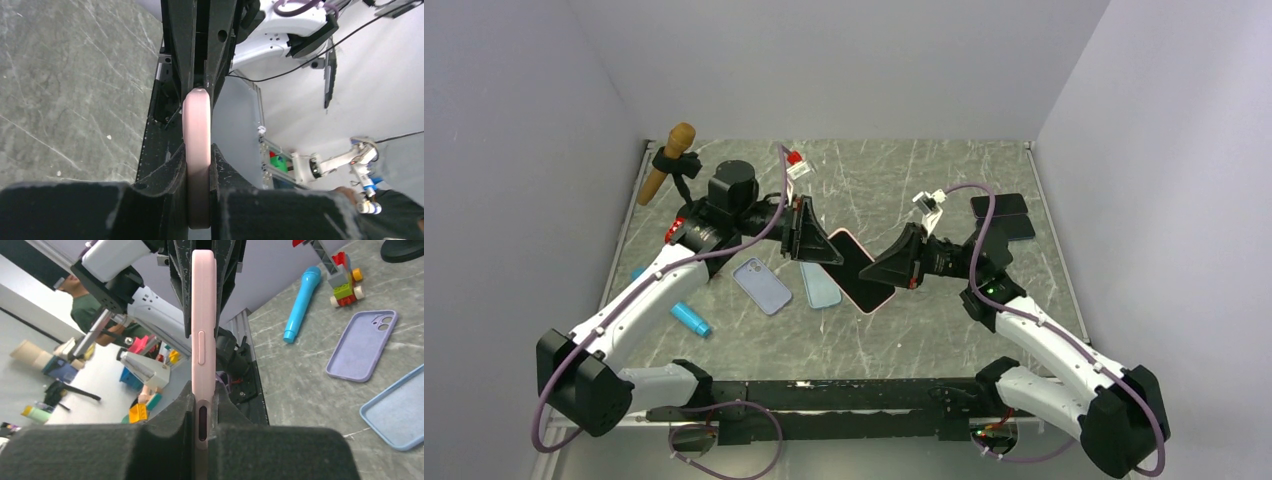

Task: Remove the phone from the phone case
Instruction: Pick up the phone at the center of the board, then remove the phone case from the phone.

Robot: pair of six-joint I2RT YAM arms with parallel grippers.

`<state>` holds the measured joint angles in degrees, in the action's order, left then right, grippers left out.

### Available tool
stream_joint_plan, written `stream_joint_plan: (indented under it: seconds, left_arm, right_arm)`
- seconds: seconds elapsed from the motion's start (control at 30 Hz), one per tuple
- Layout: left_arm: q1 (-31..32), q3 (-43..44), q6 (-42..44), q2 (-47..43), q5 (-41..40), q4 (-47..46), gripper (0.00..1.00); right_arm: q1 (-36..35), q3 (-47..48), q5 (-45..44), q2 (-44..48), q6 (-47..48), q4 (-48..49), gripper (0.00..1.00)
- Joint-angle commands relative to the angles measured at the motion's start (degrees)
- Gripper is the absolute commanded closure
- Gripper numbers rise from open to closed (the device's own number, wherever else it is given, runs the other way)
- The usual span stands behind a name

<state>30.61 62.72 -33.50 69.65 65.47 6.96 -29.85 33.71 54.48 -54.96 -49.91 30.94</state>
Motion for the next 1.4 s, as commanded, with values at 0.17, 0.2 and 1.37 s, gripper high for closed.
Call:
stream_joint_plan:
  seconds: [0.17, 0.2, 1.37]
  left_arm:
    - [-0.5, -7.2, -24.8, -4.5, -5.1, -29.3, 0.69]
    - [-0.5, -8.9, -27.8, -4.7, -5.8, -34.5, 0.63]
    - [-2.5, 5.1, -22.8, 8.7, -0.6, -31.5, 1.00]
  right_arm:
    - [-0.4, -8.1, -17.3, -0.7, -14.2, 22.5, 1.00]
    - [-0.4, -8.6, -18.3, -1.4, -16.0, 25.0, 1.00]
    - [-7.2, 1.6, -34.9, 8.4, 11.5, -19.6, 0.26]
